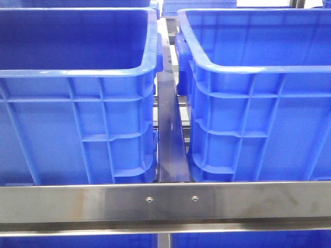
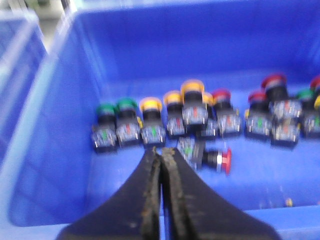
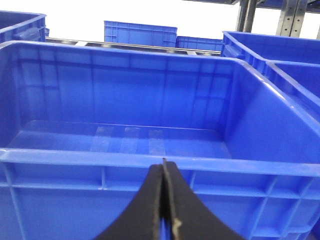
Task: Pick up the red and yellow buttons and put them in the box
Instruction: 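Lower the left gripper into the button bin toward a yellow button, then close the left gripper on the yellow-capped button and lift it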
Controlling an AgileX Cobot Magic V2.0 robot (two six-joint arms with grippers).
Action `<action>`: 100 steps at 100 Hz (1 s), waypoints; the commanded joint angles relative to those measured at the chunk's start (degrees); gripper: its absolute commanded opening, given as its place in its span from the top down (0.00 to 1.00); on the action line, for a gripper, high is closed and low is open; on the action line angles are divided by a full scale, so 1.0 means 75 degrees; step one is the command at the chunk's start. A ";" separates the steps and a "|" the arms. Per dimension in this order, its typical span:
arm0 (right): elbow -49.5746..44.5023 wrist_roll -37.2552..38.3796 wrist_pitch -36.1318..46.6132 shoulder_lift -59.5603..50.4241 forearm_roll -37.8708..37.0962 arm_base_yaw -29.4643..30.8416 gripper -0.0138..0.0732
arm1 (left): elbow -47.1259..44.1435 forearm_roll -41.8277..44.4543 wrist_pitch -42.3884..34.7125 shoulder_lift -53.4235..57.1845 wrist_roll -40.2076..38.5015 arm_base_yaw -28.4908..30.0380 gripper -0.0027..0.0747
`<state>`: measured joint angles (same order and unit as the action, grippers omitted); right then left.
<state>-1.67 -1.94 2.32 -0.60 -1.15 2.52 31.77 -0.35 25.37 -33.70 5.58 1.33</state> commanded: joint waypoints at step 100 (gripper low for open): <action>0.0126 -0.0011 0.0558 -0.0176 -0.0085 0.0008 0.92 | 0.4151 -0.0144 0.1965 -0.4488 -0.0057 -0.0836 0.32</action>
<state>-1.67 -1.94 2.32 -0.60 -1.15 2.52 56.99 -0.47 40.16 -63.72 5.58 -4.39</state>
